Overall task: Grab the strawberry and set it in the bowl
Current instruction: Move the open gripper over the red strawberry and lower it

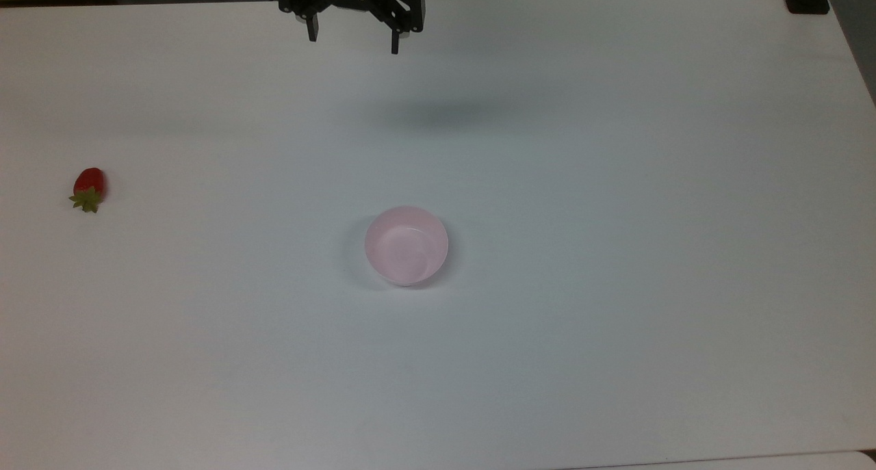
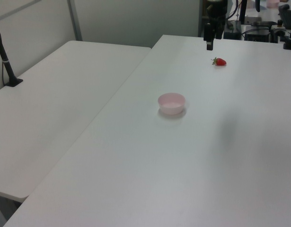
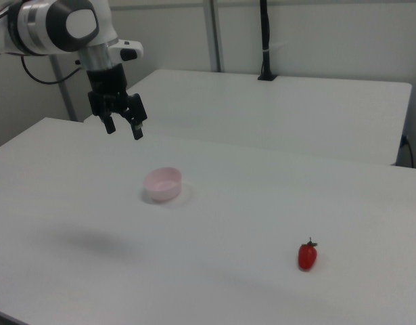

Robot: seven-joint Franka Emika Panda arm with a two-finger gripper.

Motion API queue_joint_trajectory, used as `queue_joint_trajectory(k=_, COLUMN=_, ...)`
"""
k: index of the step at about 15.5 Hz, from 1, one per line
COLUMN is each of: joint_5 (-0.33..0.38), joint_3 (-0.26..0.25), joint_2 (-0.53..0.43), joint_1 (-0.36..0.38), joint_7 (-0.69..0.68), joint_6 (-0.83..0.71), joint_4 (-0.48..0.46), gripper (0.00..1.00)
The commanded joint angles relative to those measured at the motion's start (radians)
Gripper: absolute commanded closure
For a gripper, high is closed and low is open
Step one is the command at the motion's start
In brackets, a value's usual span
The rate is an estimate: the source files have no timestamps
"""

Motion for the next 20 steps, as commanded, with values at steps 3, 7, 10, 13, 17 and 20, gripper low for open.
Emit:
queue_joint_trajectory(k=3, joint_5=0.022, joint_3=-0.018, joint_2=-0.005, joint_1=0.009, joint_7=-0.026, joint_6=-0.007, joint_4=-0.011, gripper=0.0)
queue_joint_trajectory(k=7, joint_5=0.022, joint_3=-0.021, joint_2=-0.004, joint_1=0.007, joint_7=-0.026, joint_6=-0.003, joint_4=-0.01, gripper=0.0)
queue_joint_trajectory(k=10, joint_5=0.016, joint_3=-0.024, joint_2=-0.004, joint_1=0.004, joint_7=-0.029, joint_6=0.036, joint_4=-0.01, gripper=0.0)
queue_joint_trajectory(k=13, joint_5=0.013, joint_3=-0.028, joint_2=0.001, joint_1=-0.025, joint_7=-0.03, joint_6=0.083, joint_4=-0.005, gripper=0.0)
queue_joint_trajectory(k=17, joint_5=0.025, joint_3=-0.027, joint_2=0.038, joint_1=-0.099, joint_7=-0.212, joint_6=0.102, joint_4=0.016, gripper=0.0)
queue_joint_trajectory(k=20, joint_5=0.021, joint_3=-0.028, joint_2=0.09, joint_1=-0.158, joint_7=-0.332, joint_6=0.109, joint_4=0.019, gripper=0.0)
